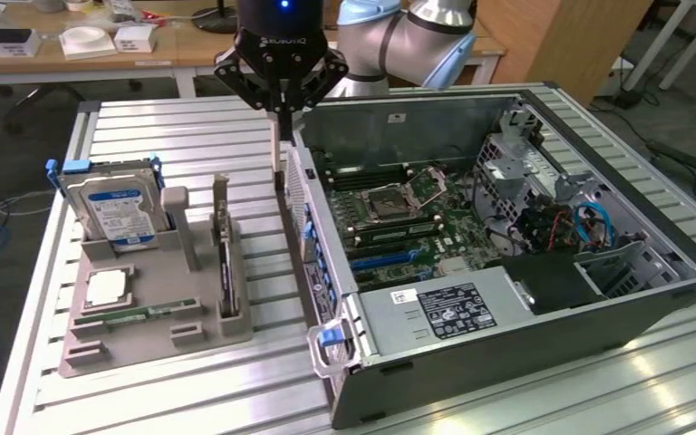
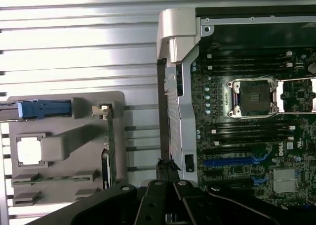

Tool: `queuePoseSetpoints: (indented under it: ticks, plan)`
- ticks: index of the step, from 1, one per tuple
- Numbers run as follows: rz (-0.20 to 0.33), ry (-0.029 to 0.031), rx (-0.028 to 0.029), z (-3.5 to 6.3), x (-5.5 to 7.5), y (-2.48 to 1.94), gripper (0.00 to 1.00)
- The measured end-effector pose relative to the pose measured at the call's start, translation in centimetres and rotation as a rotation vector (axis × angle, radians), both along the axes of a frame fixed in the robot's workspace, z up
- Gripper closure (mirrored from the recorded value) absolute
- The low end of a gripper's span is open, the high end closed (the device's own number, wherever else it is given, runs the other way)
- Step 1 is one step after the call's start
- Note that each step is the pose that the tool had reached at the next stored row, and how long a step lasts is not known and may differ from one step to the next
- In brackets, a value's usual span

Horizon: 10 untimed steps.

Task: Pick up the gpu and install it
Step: 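Reach for the gpu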

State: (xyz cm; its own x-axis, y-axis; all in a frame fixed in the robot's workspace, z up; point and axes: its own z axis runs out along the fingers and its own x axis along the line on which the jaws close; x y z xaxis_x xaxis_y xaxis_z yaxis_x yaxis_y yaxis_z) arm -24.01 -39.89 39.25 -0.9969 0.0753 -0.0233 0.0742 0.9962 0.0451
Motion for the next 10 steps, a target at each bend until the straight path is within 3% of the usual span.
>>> queuePoseSetpoints:
  ticks: [10]
  plan:
    - [0.0,0.0001,0.0,-0.01,-1.1,0.0,0.9]
